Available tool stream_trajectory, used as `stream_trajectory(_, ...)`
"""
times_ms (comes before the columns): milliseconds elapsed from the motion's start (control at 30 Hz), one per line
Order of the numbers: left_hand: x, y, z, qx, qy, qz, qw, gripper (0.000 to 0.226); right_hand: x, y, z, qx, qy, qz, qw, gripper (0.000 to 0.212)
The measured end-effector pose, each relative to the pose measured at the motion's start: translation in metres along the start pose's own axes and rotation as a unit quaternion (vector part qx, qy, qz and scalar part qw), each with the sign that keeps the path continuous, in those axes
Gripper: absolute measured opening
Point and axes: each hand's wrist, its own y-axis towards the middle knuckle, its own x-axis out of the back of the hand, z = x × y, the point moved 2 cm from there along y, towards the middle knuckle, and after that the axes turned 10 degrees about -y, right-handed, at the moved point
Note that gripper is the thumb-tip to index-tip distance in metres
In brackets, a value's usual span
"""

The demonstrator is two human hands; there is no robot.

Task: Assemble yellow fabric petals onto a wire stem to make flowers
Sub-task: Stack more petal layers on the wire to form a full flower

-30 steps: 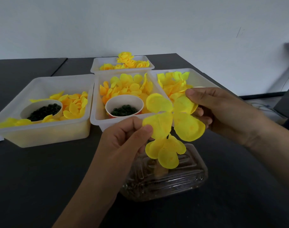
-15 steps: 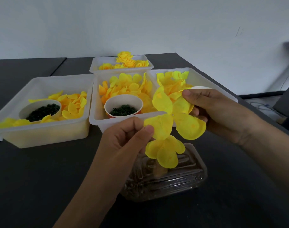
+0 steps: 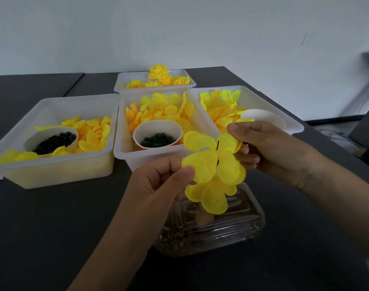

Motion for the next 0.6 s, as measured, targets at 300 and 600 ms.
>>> stream_trajectory(300, 0.005, -0.009, 0.011, 0.073, 0.038, -0.013, 0.997, 0.023, -0.005, -0.001, -0.021, -0.043, -0.042, 0.02, 0.998, 0.038)
stream_trajectory(600, 0.007, -0.015, 0.02, 0.117, 0.152, -0.006, 0.981, 0.025, -0.011, -0.007, -0.031, -0.085, -0.088, 0.004, 0.992, 0.042)
